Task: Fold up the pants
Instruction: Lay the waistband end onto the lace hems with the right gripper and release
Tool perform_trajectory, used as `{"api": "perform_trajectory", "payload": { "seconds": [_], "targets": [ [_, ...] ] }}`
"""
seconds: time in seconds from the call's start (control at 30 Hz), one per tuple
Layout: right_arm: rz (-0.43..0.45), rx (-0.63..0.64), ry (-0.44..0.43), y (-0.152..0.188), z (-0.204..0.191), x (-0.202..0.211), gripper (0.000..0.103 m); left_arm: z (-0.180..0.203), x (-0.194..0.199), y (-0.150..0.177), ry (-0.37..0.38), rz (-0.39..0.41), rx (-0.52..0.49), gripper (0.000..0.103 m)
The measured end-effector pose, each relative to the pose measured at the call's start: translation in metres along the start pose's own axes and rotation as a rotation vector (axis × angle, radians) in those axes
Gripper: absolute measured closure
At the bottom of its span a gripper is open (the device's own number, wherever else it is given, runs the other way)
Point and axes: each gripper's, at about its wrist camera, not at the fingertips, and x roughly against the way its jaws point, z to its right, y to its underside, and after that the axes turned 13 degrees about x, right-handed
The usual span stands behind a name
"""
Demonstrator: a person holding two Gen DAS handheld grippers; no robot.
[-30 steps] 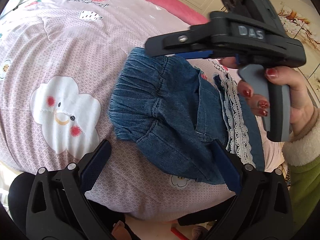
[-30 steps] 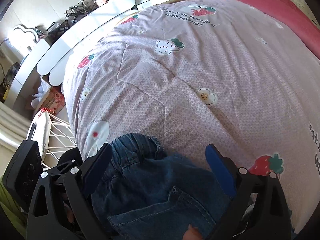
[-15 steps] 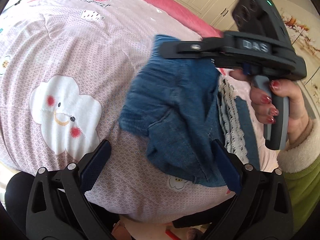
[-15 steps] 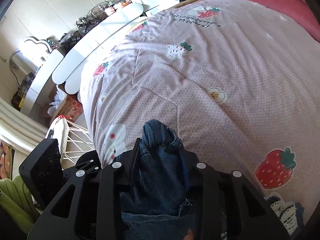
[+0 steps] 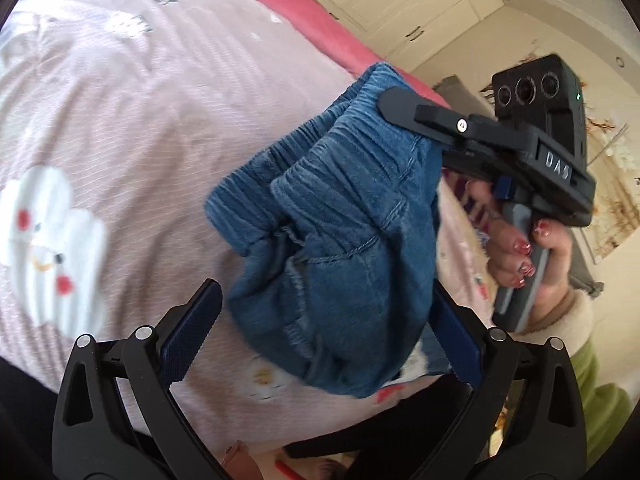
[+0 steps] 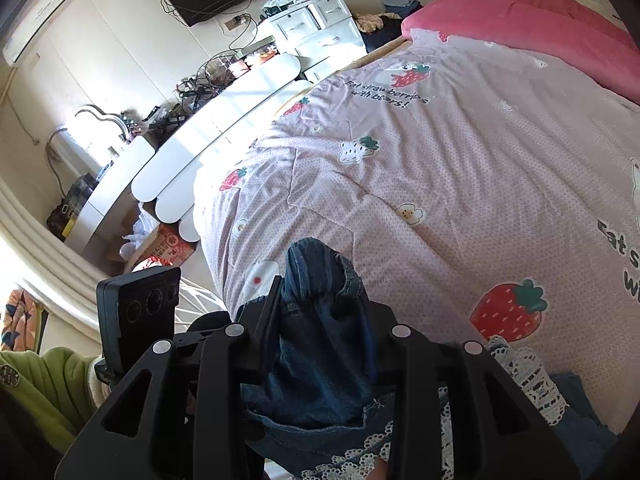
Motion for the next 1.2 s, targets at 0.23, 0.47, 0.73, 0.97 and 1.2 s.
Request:
{"api": "perform_trajectory", "payload": {
  "seconds": [0.23, 0.47, 0.73, 0.97, 1.2],
  "targets": [
    [0.081, -0.026, 0.015, 0.024, 0.017, 0.047, 0.072, 0.054, -0.002, 0.005, 0.001, 0.015, -0.130, 0.017],
    [0.142, -0.073, 0.040, 0.073, 0.041, 0.096, 0.069, 0.102, -0.026, 0.026, -0.014, -0.026, -0.259, 0.017],
    [0.168, -0.209, 0.099, 0.146, 0.062, 0.129, 0.057, 0.128, -0.069, 0.054, -0.034, -0.099, -0.343, 0.017],
    [0.175, -0.253, 0.179, 0.182, 0.052, 0.149, 0.046, 0.142, -0.100, 0.098, -0.064, -0.169, -0.441, 0.014],
    [0.118, -0.204, 0.221, 0.159, 0.033, 0.131, 0.041, 0.148, -0.114, 0.123, -0.107, -0.171, -0.510, 0.013]
  ]
}}
